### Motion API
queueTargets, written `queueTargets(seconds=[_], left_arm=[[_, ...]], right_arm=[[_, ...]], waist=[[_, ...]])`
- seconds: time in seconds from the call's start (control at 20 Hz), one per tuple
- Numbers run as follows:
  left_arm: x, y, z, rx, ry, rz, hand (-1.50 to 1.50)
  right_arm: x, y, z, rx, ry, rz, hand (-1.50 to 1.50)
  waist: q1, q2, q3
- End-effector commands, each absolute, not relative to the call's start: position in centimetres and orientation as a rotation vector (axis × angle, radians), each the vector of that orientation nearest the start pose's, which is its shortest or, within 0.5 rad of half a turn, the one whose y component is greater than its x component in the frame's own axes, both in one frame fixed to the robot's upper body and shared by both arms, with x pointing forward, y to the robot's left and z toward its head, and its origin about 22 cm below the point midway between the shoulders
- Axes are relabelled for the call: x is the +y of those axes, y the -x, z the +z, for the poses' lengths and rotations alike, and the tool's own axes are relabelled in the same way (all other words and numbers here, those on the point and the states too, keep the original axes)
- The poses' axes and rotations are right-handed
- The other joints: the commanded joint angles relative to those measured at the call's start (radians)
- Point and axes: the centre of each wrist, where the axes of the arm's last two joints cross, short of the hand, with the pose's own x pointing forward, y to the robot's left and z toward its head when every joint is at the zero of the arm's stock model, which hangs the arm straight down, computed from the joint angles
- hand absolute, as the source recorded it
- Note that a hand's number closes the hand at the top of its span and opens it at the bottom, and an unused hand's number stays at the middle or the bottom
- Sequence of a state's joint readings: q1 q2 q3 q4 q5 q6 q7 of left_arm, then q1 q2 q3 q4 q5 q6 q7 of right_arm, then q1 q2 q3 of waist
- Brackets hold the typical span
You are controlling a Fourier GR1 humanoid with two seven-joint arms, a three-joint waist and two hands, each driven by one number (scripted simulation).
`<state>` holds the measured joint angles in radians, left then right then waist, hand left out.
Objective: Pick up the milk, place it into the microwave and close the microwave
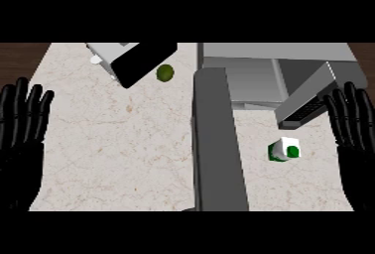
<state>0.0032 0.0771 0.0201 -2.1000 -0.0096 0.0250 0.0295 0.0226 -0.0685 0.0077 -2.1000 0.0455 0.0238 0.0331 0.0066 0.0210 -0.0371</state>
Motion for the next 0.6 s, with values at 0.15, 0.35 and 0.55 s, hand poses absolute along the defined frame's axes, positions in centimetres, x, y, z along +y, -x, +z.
queueTargets(seconds=[0.15,0.35,0.55], left_arm=[[25.7,-23.6,12.8,-2.074,-0.063,-0.014,-1.5],[24.9,-22.4,9.7,-1.961,-0.045,0.05,-1.5],[27.3,-19.6,10.7,-1.978,-0.054,0.054,-1.5]], right_arm=[[-23.3,-20.2,12.1,-2.124,-0.111,0.194,-1.5],[-23.6,-20.8,13.3,-2.028,-0.222,0.328,-1.5],[-24.3,-20.2,12.9,-2.03,-0.21,0.294,-1.5]], waist=[[-0.015,-0.02,0.037],[-0.009,-0.022,0.037],[-0.004,-0.022,0.037]])
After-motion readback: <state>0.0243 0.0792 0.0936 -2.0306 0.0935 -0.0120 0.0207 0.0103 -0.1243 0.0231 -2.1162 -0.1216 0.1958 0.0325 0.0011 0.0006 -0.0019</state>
